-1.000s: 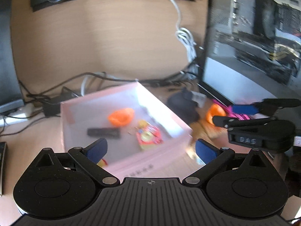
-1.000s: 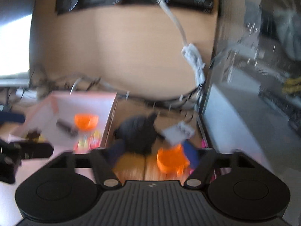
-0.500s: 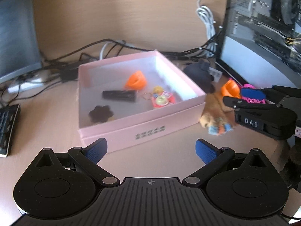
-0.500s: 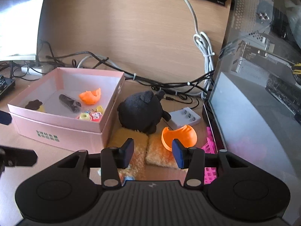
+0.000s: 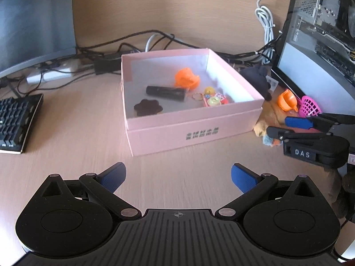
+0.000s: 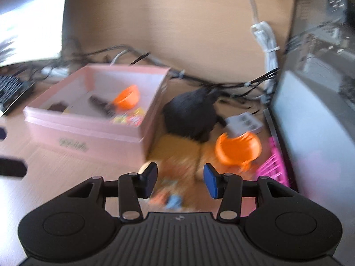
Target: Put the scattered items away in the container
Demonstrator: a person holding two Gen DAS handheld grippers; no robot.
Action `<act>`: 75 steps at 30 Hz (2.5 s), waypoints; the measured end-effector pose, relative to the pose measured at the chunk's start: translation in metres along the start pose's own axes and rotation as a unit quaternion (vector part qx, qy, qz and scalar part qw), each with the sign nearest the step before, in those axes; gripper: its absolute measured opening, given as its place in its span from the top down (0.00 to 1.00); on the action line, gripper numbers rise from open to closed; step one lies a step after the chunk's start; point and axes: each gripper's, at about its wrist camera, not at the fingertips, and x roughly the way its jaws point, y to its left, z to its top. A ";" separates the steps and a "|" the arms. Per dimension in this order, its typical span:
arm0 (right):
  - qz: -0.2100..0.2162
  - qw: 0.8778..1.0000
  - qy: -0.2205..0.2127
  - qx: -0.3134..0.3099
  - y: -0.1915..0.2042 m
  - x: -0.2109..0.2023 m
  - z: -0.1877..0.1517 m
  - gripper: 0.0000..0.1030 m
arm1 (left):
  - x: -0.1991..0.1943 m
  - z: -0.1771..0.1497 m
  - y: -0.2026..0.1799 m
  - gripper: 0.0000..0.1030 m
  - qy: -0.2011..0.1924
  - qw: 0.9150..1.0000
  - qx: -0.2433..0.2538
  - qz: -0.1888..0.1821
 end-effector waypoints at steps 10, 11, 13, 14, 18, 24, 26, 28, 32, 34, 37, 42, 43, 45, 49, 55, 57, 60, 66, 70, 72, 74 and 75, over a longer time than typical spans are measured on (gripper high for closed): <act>0.143 0.989 0.042 -0.004 0.022 -0.016 -0.014 0.56 | -0.004 -0.008 0.000 0.00 0.001 1.000 0.005 0.008; 0.165 0.985 0.046 -0.005 0.023 -0.021 -0.014 0.56 | -0.005 -0.008 0.001 0.00 0.000 1.000 0.003 0.010; 0.175 0.984 0.036 -0.015 0.022 -0.034 -0.012 0.57 | -0.006 -0.008 0.004 0.00 -0.002 1.000 -0.002 0.014; 0.144 0.989 0.021 -0.022 0.021 -0.040 -0.010 0.57 | -0.007 -0.008 0.005 0.00 -0.002 1.000 -0.006 0.016; -0.066 0.994 -0.027 -0.079 0.014 -0.041 -0.006 0.57 | -0.010 -0.009 0.001 0.00 -0.004 1.000 -0.004 0.011; -0.103 0.992 -0.010 -0.077 0.002 -0.008 0.003 0.57 | -0.009 -0.014 -0.008 0.00 0.007 1.000 0.019 -0.005; -0.097 0.992 0.005 -0.077 0.002 0.002 0.003 0.57 | -0.010 -0.014 -0.009 0.00 0.006 1.000 0.021 -0.003; -0.086 0.993 0.016 -0.075 -0.001 0.009 0.003 0.66 | -0.011 -0.013 -0.010 0.00 0.004 1.000 0.021 -0.003; -0.069 0.995 0.021 -0.066 -0.005 0.013 0.007 0.82 | -0.006 -0.011 -0.014 0.00 0.008 1.000 0.027 -0.007; -0.067 0.996 0.021 -0.061 -0.006 0.009 0.008 0.90 | -0.001 -0.011 -0.019 0.00 0.012 0.999 0.034 -0.013; -0.062 0.997 0.023 -0.048 -0.010 -0.003 0.005 0.91 | 0.005 -0.009 -0.027 0.00 0.015 0.999 0.044 -0.023; -0.035 0.998 0.041 -0.019 -0.014 -0.027 -0.009 0.91 | 0.013 -0.005 -0.044 0.00 0.015 0.997 0.067 -0.042; -0.031 0.998 0.044 -0.019 -0.012 -0.032 -0.012 0.91 | 0.015 -0.004 -0.048 0.00 0.016 0.996 0.072 -0.044; -0.023 0.998 0.052 -0.020 -0.008 -0.041 -0.019 0.91 | 0.020 -0.003 -0.057 0.00 0.014 0.995 0.089 -0.048; -0.008 0.997 0.071 -0.021 0.002 -0.058 -0.036 0.91 | 0.032 0.002 -0.083 0.00 0.006 0.990 0.122 -0.065; 0.000 0.997 0.066 -0.032 0.010 -0.085 -0.059 0.71 | 0.060 0.007 -0.118 0.00 0.019 0.984 0.172 -0.045; -0.006 0.998 0.063 -0.027 0.006 -0.092 -0.062 0.62 | 0.068 0.007 -0.125 0.00 0.025 0.981 0.185 -0.045; -0.018 0.998 0.060 -0.018 -0.001 -0.097 -0.065 0.55 | 0.075 0.006 -0.135 0.00 0.017 0.977 0.209 -0.039; -0.033 0.998 0.048 -0.029 -0.003 -0.103 -0.065 0.40 | 0.083 0.011 -0.130 0.00 0.019 0.979 0.203 0.008; -0.027 0.998 0.033 -0.038 -0.001 -0.102 -0.059 0.33 | 0.077 0.010 -0.108 0.00 0.018 0.980 0.194 0.044; -0.020 0.998 0.028 -0.044 0.002 -0.098 -0.055 0.33 | 0.073 0.009 -0.092 0.00 0.024 0.982 0.176 0.058; -0.012 0.998 0.023 -0.052 0.006 -0.093 -0.050 0.33 | 0.070 0.008 -0.077 0.00 0.028 0.984 0.157 0.074; -0.006 0.998 0.020 -0.056 0.008 -0.090 -0.047 0.32 | 0.068 0.007 -0.068 0.00 0.031 0.985 0.147 0.082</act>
